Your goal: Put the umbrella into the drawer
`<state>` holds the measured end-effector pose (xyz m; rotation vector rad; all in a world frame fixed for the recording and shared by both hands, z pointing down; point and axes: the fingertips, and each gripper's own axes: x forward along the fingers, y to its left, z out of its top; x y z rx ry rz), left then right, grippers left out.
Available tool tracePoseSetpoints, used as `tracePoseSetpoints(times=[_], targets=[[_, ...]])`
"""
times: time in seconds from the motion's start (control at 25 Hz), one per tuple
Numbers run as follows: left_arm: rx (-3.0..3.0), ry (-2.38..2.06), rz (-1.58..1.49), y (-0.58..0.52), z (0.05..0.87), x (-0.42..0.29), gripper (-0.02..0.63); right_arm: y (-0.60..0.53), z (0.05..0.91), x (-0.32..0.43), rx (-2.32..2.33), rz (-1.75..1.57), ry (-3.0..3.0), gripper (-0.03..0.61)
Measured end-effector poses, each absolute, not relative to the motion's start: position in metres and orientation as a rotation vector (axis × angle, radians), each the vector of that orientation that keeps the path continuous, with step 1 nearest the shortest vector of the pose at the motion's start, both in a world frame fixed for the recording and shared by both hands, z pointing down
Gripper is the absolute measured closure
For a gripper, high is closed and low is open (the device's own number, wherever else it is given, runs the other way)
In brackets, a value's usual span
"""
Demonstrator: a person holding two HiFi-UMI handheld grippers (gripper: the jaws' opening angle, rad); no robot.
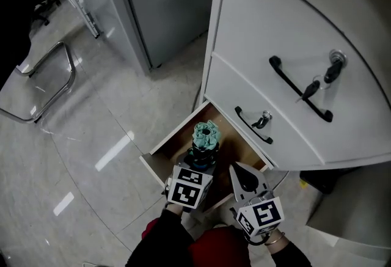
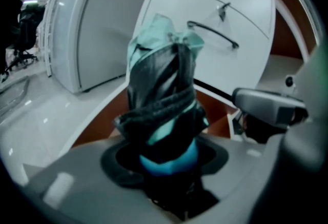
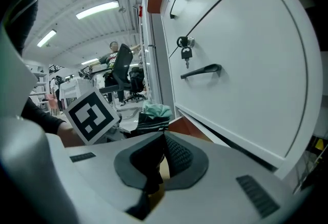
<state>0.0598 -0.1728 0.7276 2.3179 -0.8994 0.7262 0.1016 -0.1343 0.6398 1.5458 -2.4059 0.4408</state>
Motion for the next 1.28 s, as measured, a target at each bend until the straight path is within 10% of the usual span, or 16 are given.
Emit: tracePoseSetpoints(times=[1.28], targets=[[2.164,-0.861,0.879,-0.196,0.808,0.071,0.371,-0.168,0.705,0.098,1.483,0.627,-2.25,0.577]])
